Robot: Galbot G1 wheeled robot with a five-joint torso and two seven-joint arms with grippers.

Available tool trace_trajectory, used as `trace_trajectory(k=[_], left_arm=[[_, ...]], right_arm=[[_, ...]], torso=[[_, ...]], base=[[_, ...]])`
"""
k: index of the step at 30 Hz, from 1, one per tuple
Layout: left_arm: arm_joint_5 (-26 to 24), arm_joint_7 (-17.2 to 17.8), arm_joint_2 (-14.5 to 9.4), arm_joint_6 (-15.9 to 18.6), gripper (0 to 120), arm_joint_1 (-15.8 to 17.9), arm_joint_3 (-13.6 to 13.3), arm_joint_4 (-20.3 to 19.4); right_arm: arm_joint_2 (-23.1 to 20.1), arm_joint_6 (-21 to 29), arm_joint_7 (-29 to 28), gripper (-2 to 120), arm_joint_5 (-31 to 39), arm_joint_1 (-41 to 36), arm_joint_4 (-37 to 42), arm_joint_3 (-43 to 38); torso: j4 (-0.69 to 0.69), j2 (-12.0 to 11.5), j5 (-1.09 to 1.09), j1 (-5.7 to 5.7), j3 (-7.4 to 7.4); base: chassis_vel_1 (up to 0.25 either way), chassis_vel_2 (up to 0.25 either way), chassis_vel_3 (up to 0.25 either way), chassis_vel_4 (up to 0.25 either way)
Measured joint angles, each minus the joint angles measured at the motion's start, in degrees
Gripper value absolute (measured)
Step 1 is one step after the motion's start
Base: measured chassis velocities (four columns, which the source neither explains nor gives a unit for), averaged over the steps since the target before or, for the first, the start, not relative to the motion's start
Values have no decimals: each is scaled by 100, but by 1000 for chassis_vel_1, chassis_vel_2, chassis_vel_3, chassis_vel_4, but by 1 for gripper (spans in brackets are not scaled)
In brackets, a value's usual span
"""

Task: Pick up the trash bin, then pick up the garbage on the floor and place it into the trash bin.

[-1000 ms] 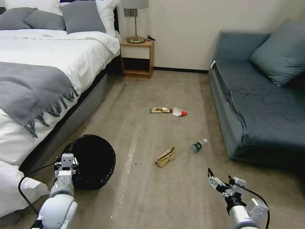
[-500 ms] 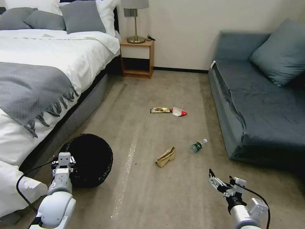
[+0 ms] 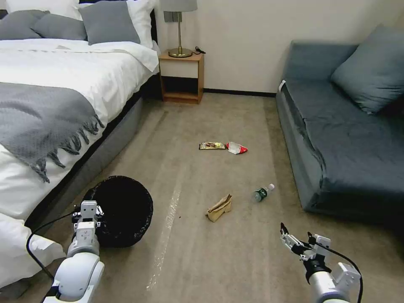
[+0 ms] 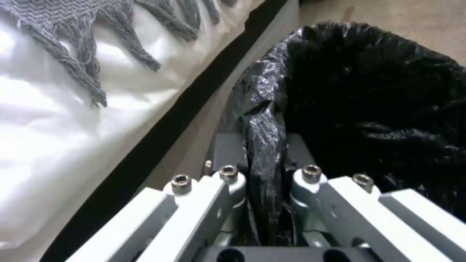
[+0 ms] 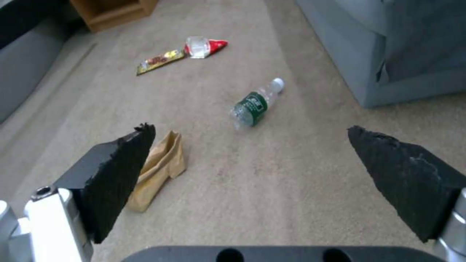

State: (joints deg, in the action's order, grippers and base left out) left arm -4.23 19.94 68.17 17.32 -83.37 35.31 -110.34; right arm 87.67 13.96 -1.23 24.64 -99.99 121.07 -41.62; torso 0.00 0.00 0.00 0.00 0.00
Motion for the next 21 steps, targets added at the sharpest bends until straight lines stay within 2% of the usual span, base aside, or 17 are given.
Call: trace_trajectory(k=[6, 19, 21], left_arm=[[-15, -5, -12, -54, 7, -49, 35, 14], [-6, -7, -23, -114, 7, -68, 43, 38], [10, -10, -16, -114, 7, 5, -4, 71]], right_arm=[[18, -31, 12, 100, -34, 3, -37, 34], [37, -104, 27, 100, -66, 30, -142, 49], [30, -118, 32, 100, -65, 82, -212, 42]], torso=[[0, 0, 0, 0, 0], [1, 0, 0, 0, 0], [0, 0, 0, 0, 0]], base=[[-23, 36, 28, -27], [-71, 79, 70, -83], [-64, 56, 73, -56]])
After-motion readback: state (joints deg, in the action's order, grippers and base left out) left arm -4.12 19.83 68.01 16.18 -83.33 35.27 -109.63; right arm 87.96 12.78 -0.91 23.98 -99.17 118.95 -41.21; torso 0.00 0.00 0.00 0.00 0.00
